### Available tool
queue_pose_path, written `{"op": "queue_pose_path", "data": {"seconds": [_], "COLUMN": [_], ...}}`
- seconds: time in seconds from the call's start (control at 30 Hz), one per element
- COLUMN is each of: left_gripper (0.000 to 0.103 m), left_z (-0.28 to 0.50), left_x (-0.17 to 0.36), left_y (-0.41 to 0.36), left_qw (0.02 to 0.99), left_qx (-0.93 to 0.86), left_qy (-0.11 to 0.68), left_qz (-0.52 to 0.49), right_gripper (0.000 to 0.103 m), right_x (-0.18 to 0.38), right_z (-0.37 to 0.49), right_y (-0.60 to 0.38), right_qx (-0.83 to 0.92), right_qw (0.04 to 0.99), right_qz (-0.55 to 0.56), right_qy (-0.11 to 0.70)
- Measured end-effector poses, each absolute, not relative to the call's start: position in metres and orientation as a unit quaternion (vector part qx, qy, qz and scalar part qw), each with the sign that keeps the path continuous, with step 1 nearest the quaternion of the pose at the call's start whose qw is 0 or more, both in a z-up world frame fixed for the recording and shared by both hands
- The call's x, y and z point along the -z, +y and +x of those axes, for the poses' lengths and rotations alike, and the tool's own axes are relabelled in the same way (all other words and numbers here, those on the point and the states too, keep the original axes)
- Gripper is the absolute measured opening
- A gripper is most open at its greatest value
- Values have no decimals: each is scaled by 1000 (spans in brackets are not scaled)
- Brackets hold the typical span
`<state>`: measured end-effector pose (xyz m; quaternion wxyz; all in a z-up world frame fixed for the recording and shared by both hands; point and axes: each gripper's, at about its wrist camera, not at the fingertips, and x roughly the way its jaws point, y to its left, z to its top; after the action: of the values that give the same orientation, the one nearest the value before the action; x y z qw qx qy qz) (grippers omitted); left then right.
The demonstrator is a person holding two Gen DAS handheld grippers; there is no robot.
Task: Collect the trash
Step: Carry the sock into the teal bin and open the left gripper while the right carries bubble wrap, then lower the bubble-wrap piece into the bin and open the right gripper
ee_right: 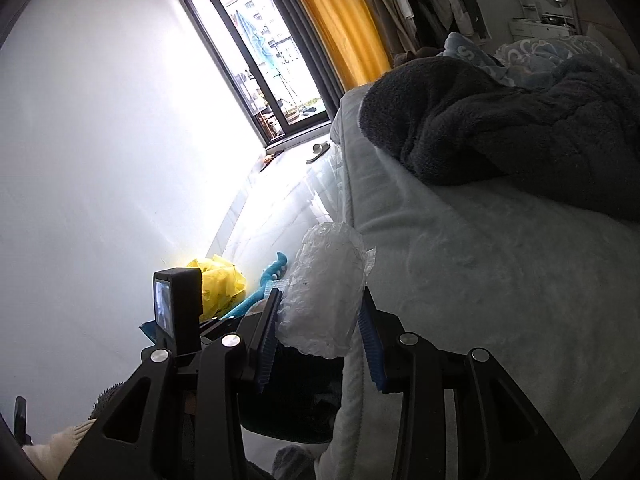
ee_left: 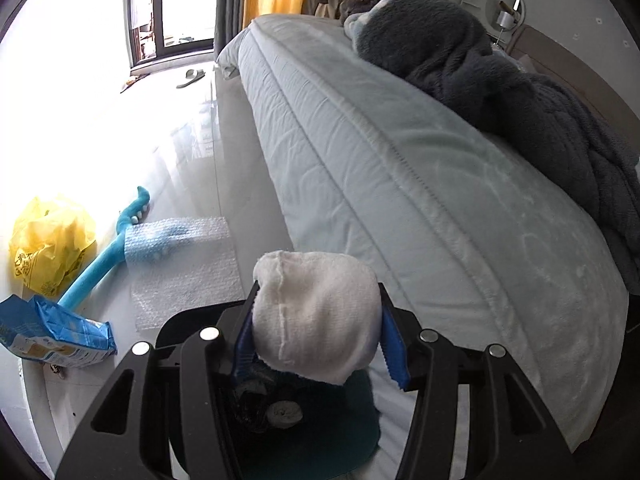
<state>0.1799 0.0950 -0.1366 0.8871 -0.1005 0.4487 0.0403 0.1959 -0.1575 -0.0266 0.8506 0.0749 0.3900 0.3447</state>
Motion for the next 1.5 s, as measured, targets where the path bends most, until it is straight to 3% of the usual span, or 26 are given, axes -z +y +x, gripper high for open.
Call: {"op": "queue_pose_path", "data": {"seconds": [0.53,0.7,0.77,1.07,1.5], "left_gripper": [56,62,72,86,86], "left_z": [169,162,160,148,125], "left_x": [215,227,224,195,163], "left_y": [137,150,155,186,233], "left_qw": [797,778,778,807,854], "left_qx": [-40,-36,-35,-48,-79], "left_qy": [595,616,615,568,493], "left_qz": [-101,-116,-123,-152,-146], "right_gripper": [39,38,38,38,38], "right_x": [44,51,54,82,141], "right_z": [197,200,202,212,222], "right_y": [-85,-68,-62,-35,7], "right_qx": [-380,-384,-383,-372,-352], "right_qw": [828,822,820,806,774], "right_qz": [48,38,34,14,-46], "right_qy": [410,420,423,460,524]}}
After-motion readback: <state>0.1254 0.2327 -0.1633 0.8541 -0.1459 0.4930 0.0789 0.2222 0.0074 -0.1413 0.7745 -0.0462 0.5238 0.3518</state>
